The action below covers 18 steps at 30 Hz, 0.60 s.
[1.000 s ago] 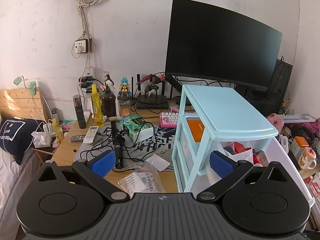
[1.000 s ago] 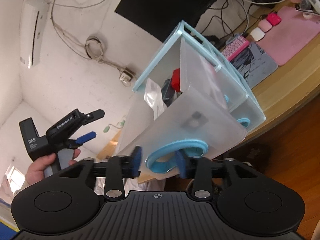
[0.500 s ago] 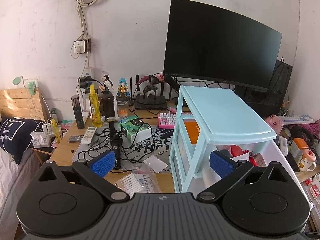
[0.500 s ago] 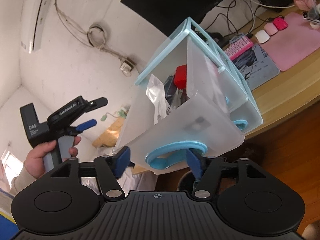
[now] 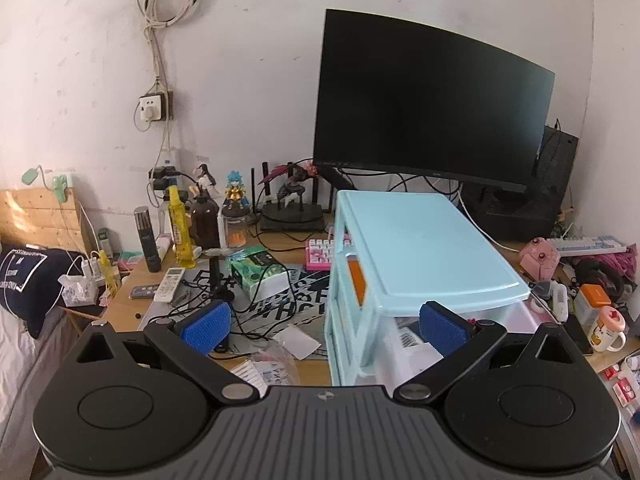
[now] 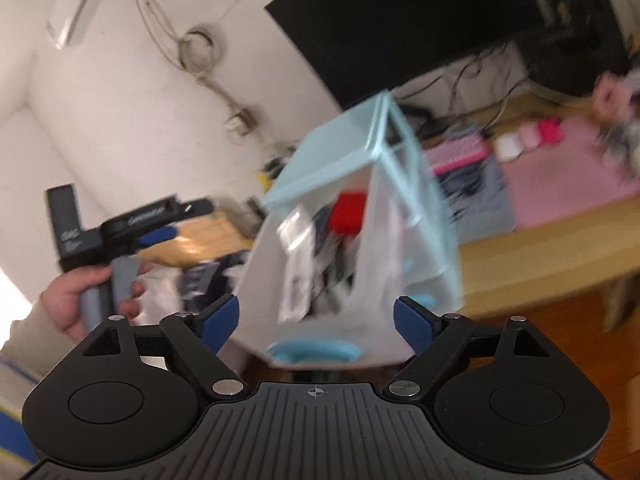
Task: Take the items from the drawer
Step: 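Open the right tool and withdraw it from the handle, then move the left tool down into the open drawer toward a clear bag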
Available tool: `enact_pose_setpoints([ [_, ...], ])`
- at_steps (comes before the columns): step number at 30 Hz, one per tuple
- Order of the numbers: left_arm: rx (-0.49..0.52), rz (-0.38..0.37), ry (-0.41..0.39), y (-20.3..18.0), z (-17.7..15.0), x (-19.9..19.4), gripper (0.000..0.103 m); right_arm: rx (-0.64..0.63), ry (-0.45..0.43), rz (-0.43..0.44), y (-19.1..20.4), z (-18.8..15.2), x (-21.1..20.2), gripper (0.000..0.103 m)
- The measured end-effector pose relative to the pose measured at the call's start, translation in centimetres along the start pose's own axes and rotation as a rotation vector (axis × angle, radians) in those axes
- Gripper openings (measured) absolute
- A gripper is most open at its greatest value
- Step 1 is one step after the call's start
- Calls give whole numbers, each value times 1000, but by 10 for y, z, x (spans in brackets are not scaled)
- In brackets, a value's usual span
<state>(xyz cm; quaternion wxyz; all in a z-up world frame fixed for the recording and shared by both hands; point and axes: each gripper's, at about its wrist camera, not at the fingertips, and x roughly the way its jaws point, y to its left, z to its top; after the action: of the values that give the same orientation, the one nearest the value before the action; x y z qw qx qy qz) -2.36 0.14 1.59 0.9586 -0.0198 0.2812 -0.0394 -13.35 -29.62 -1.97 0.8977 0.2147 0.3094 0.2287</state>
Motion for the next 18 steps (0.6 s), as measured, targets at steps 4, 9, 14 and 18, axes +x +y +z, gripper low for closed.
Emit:
enact_pose_setpoints([
  [4, 12, -9, -2, -10, 2, -2, 103, -82, -70, -54, 22, 34, -14, 101],
  [9, 3, -10, -14, -18, 6, -9, 103, -179, -111, -187, 47, 63, -13, 103],
  [14, -9, -16, -37, -25, 7, -20, 103, -242, -100, -375, 55, 73, 3, 103],
  [18, -16, -19, -39, -32, 3, -23, 103, -228, -88, -471, 43, 72, 13, 103],
])
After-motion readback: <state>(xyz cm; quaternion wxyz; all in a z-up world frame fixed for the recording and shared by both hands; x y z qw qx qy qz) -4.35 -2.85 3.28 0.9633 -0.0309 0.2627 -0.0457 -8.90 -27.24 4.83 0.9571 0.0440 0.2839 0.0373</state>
